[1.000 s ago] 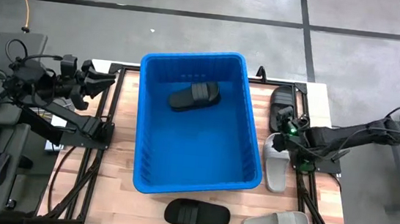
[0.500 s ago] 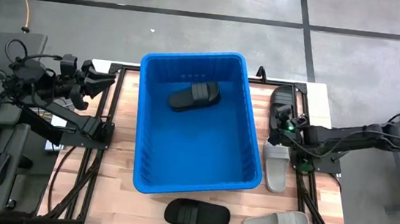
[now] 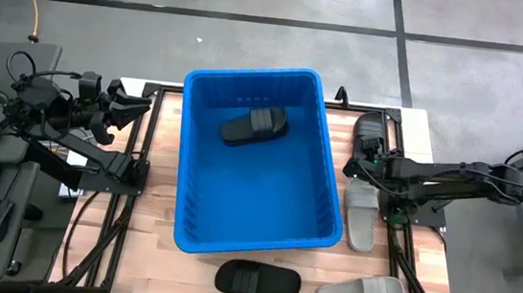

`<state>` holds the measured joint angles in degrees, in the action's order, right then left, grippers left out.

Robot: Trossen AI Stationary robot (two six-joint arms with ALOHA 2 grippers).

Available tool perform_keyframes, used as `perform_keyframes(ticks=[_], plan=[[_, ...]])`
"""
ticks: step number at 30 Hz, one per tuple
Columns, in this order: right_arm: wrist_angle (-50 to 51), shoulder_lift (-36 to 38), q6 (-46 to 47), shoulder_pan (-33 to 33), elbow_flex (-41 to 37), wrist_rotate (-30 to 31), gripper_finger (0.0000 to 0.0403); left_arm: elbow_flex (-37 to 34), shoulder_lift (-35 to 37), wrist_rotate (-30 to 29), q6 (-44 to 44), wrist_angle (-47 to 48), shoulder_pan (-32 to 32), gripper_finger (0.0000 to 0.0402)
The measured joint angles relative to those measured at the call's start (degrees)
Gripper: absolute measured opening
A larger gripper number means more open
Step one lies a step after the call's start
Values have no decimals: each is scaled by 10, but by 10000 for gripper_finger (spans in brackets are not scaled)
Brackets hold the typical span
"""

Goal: Pick and place slides into bin
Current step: Put the black slide into the blue container

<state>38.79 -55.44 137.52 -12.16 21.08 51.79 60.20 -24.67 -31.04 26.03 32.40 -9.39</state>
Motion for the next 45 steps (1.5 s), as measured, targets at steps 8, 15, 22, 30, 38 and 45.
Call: perform_keyframes(ticks=[8, 15, 22, 30, 38, 45], plan=[[-90, -5, -76, -58, 1, 78, 194, 0, 0, 10, 0, 3, 0, 108], [-120, -35, -133, -114, 1, 9, 189, 0, 0, 7, -2, 4, 0, 108], [-241, -105, -230, -174, 1, -38, 187, 0, 0, 6, -2, 4, 0, 108], [-344, -184, -250, -209, 1, -74, 187, 0, 0, 6, -1, 4, 0, 108], [-361, -195, -304, -234, 1, -81, 109, 0, 0, 6, -1, 3, 0, 108], [-393, -192, -410, -265, 2, -144, 9, 0, 0, 5, -1, 3, 0, 108]])
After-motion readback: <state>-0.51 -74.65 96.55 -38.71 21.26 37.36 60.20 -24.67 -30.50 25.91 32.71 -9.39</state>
